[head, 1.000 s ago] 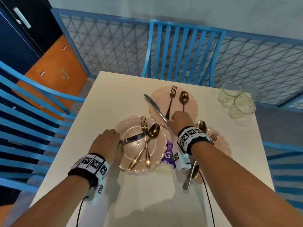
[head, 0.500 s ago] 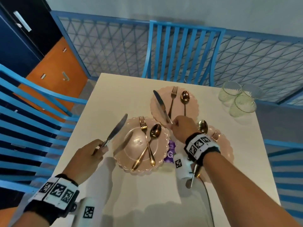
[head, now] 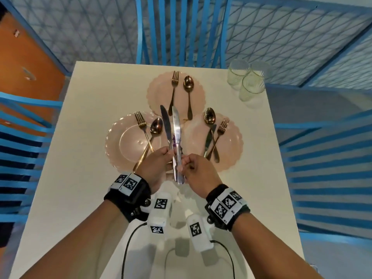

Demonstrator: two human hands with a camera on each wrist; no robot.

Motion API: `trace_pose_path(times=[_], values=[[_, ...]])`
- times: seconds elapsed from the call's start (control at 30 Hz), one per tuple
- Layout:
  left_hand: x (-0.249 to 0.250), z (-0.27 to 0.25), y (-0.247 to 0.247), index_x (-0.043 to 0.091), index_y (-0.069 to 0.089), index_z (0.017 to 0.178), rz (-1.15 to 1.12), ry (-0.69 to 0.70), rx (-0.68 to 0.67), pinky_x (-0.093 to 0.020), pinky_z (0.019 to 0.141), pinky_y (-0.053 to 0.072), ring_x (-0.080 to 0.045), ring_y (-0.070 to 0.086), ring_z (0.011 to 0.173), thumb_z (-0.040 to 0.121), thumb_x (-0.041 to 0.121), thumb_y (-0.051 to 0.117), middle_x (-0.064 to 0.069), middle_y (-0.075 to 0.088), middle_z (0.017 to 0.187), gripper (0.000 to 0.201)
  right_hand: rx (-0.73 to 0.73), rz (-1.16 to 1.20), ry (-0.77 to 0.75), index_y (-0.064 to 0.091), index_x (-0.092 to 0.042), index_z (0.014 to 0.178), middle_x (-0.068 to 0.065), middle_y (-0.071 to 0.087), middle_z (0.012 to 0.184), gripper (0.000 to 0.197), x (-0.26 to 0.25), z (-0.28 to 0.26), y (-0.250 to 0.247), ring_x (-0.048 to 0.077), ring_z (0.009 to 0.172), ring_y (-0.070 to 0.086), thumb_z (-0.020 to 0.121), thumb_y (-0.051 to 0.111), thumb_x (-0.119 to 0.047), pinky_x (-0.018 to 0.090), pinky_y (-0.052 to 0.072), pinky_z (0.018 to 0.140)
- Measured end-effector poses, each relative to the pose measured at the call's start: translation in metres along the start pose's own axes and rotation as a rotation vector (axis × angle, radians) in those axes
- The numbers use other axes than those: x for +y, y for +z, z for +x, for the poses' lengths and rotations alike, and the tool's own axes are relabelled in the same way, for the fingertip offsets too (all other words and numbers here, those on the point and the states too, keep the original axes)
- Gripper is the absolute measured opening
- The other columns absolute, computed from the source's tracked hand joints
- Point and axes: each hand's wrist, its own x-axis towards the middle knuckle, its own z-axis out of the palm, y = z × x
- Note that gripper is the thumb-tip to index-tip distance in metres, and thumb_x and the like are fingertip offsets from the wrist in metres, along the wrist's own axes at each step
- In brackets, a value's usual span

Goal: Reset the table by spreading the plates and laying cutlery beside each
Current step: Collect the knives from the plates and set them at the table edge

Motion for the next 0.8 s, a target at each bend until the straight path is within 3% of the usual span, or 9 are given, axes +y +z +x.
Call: trace_pose_path(times=[0.1, 0.27, 0.4, 0.57, 0.7, 0.8], values=[[-0.005, -0.004, 0.006, 0.011, 0.058, 0.104, -0.007, -0.054, -0.012, -0.036, 0.058, 0.057, -0.019, 0.060, 0.065, 0.107, 0.015, 0.041, -0.006, 0.063, 0.074, 0.018, 0.031, -0.074, -0.004, 0.057, -0.024, 0.076, 0.002, 0.070, 0.079, 0.019, 0.004, -0.002, -0.001, 0.013, 0.067, 0.059, 0.093, 0.061, -0.017, 0.024, 0.048, 0.064], [-0.012, -0.011, 0.015, 0.011, 0.055, 0.108, 0.112, -0.044, -0.051, -0.036, 0.065, 0.050, -0.022, 0.053, 0.068, 0.107, 0.023, 0.045, -0.004, 0.057, 0.069, 0.015, 0.053, -0.161, -0.038, 0.060, -0.023, 0.077, -0.007, 0.064, 0.072, 0.018, 0.006, -0.006, 0.002, 0.005, 0.061, 0.056, 0.094, 0.065, -0.017, 0.014, 0.041, 0.058], [-0.013, -0.012, 0.012, 0.004, 0.051, 0.120, 0.174, 0.017, 0.036, -0.033, 0.061, 0.049, -0.022, 0.064, 0.066, 0.107, 0.020, 0.045, -0.008, 0.064, 0.079, 0.021, 0.207, -0.273, -0.002, 0.064, -0.016, 0.091, 0.000, 0.070, 0.083, 0.014, 0.012, -0.011, -0.013, 0.016, 0.073, 0.065, 0.096, 0.063, -0.029, 0.025, 0.049, 0.066], [-0.015, -0.009, -0.002, 0.002, 0.048, 0.123, 0.184, 0.021, 0.038, -0.034, 0.057, 0.053, -0.021, 0.055, 0.061, 0.106, 0.017, 0.046, -0.005, 0.054, 0.075, 0.023, 0.203, -0.579, 0.111, 0.053, -0.014, 0.126, 0.009, 0.072, 0.101, 0.043, 0.020, -0.010, -0.008, 0.030, 0.091, 0.070, 0.095, 0.061, -0.043, 0.039, 0.059, 0.076], [-0.017, -0.012, -0.004, 0.007, 0.051, 0.111, 0.149, 0.028, -0.011, -0.035, 0.059, 0.055, -0.020, 0.056, 0.060, 0.106, 0.015, 0.045, -0.004, 0.055, 0.075, 0.011, 0.180, -0.571, 0.201, 0.045, -0.010, 0.134, 0.012, 0.070, 0.106, 0.043, 0.020, -0.006, 0.001, 0.031, 0.095, 0.069, 0.097, 0.057, -0.027, 0.036, 0.056, 0.075], [-0.020, -0.012, -0.005, 0.008, 0.051, 0.109, 0.130, 0.022, 0.006, -0.034, 0.057, 0.053, -0.017, 0.052, 0.056, 0.106, 0.018, 0.046, -0.002, 0.052, 0.070, 0.012, 0.183, -0.521, 0.256, 0.038, -0.009, 0.136, 0.011, 0.069, 0.102, 0.044, 0.019, -0.009, 0.005, 0.030, 0.087, 0.068, 0.094, 0.051, -0.013, 0.033, 0.053, 0.069]])
